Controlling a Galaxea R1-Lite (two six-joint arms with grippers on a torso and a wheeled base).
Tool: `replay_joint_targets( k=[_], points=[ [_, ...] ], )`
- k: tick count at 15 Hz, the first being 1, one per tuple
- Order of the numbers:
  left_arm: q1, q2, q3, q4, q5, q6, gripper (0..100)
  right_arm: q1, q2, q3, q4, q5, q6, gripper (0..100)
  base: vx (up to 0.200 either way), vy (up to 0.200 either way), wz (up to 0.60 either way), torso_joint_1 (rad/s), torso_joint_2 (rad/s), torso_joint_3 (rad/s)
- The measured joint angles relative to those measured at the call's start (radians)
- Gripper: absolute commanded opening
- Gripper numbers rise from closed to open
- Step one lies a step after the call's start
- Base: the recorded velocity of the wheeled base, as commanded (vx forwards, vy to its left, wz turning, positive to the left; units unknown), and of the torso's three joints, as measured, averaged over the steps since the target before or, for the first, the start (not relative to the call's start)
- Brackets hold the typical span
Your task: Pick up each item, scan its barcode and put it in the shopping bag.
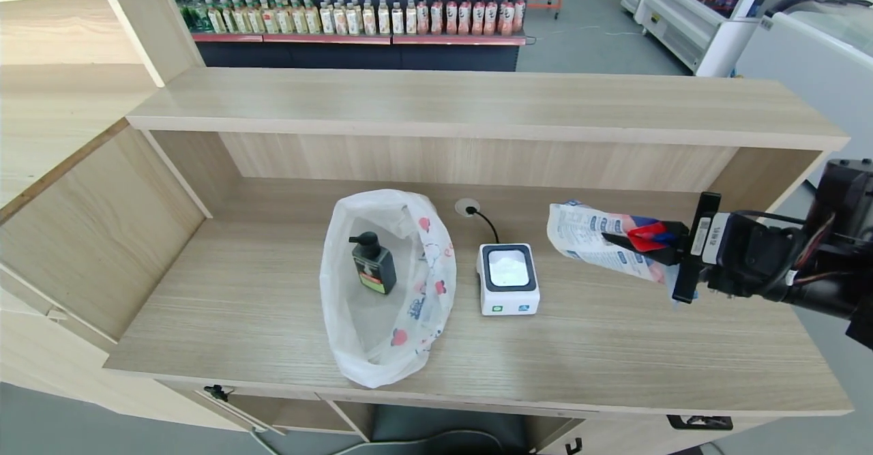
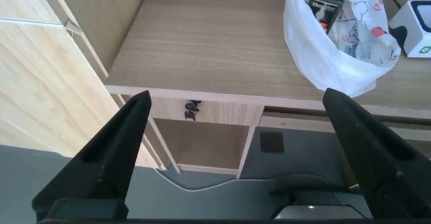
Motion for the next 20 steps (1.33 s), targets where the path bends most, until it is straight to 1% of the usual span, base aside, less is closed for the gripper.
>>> replay_joint_targets(
  k=[3,6,10,13,17,20],
  points=[
    [0.001,0.0,0.0,0.0,-0.001,0.0,100,-0.023,0.032,0.016,0.001,0.016,-0.008,0,0.0,0.0,0.0,0.0,0.0,0.0],
    [0.001,0.0,0.0,0.0,0.0,0.0,100,-0.018,0.087,0.018,-0.011,0.068,-0.013,0,0.0,0.0,0.0,0.0,0.0,0.0],
    [0.0,0.0,0.0,0.0,0.0,0.0,100,-0.018,0.18,0.009,-0.144,0.107,-0.015,0,0.0,0.0,0.0,0.0,0.0,0.0],
    [0.0,0.0,0.0,0.0,0.0,0.0,100,-0.004,0.247,-0.039,-0.189,0.148,-0.029,0,0.0,0.0,0.0,0.0,0.0,0.0],
    [0.0,0.0,0.0,0.0,0.0,0.0,100,0.037,0.322,-0.094,-0.193,0.203,-0.06,0,0.0,0.0,0.0,0.0,0.0,0.0],
    [0.0,0.0,0.0,0.0,0.0,-0.001,100,0.042,0.354,-0.117,-0.193,0.223,-0.062,0,0.0,0.0,0.0,0.0,0.0,0.0]
  ],
)
